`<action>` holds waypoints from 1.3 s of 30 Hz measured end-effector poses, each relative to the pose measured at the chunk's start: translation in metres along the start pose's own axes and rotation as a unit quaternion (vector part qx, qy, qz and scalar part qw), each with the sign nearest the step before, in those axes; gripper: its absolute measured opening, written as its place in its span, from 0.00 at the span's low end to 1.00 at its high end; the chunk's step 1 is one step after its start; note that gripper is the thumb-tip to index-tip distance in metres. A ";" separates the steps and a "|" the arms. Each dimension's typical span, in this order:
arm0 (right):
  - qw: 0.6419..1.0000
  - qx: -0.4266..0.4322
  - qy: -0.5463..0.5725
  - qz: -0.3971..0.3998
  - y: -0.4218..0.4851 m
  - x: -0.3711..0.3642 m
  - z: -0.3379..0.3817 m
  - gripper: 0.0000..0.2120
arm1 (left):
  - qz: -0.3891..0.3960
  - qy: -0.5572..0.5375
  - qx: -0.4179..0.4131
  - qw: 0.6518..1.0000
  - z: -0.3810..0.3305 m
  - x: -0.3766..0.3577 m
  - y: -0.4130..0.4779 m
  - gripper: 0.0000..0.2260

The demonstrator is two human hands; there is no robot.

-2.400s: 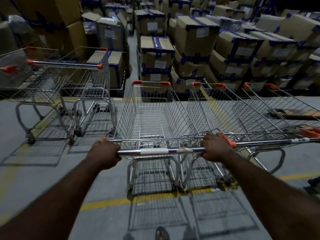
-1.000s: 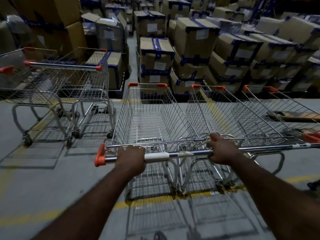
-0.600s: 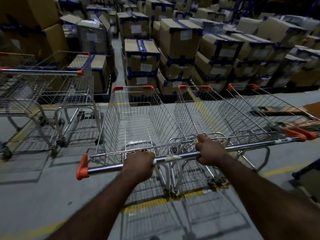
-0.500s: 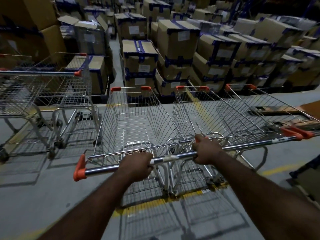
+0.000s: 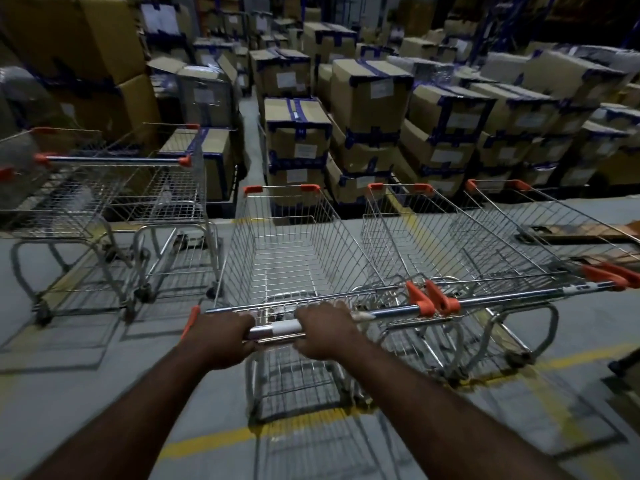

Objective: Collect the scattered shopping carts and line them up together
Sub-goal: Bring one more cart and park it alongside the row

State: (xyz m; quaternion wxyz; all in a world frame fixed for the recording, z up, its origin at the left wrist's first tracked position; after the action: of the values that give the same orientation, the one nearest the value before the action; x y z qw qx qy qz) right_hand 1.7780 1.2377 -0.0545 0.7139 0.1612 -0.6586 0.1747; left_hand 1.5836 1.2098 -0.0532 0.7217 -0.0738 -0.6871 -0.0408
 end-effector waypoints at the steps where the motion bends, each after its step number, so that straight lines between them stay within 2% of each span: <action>1: 1.000 -0.002 -0.012 -0.002 0.000 -0.001 -0.001 0.22 | 0.007 0.002 0.003 1.000 0.006 -0.002 -0.005 0.17; 6: 0.997 -0.030 -0.028 0.060 0.006 0.004 0.002 0.27 | 0.005 -0.061 0.006 0.998 0.009 -0.001 -0.010 0.18; 10: 0.981 -0.050 0.067 0.174 0.022 0.010 0.012 0.41 | 0.014 -0.150 0.024 0.988 0.015 0.003 -0.004 0.19; 13: 0.972 -0.007 0.094 0.214 0.048 0.022 0.028 0.39 | -0.013 -0.187 0.023 0.982 0.027 0.020 0.009 0.16; 22: 0.984 0.067 0.118 0.118 0.158 0.067 0.082 0.32 | -0.091 -0.123 0.103 0.983 0.128 0.093 0.036 0.17; 27: 0.981 0.086 0.157 0.068 0.205 0.084 0.116 0.28 | -0.104 -0.099 0.156 0.977 0.201 0.112 0.038 0.18; 31: 0.981 0.113 0.155 0.009 0.251 0.100 0.150 0.33 | -0.110 -0.086 0.178 0.974 0.265 0.127 0.045 0.19; 34: 0.978 0.125 0.164 -0.038 0.290 0.115 0.183 0.32 | -0.130 -0.081 0.183 0.971 0.315 0.139 0.058 0.18; 39: 0.974 0.128 0.156 -0.102 0.368 0.134 0.250 0.35 | -0.160 -0.065 0.169 0.970 0.400 0.155 0.090 0.25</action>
State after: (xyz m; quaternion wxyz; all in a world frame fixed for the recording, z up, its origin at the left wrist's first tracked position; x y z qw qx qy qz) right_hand 1.3963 1.4542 0.0995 0.7954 0.2885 -0.4915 0.2063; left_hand 1.2124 1.3702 0.1154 0.6619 0.1579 -0.7320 -0.0344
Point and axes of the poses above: each hand's wrist, its own y-axis towards the middle knuckle, its own x-axis out of the back of the hand, z = x × y, the point moved 4 cm from there along y, towards the middle knuckle, and after that the axes turned 9 degrees about -z, right-handed, at the moved point
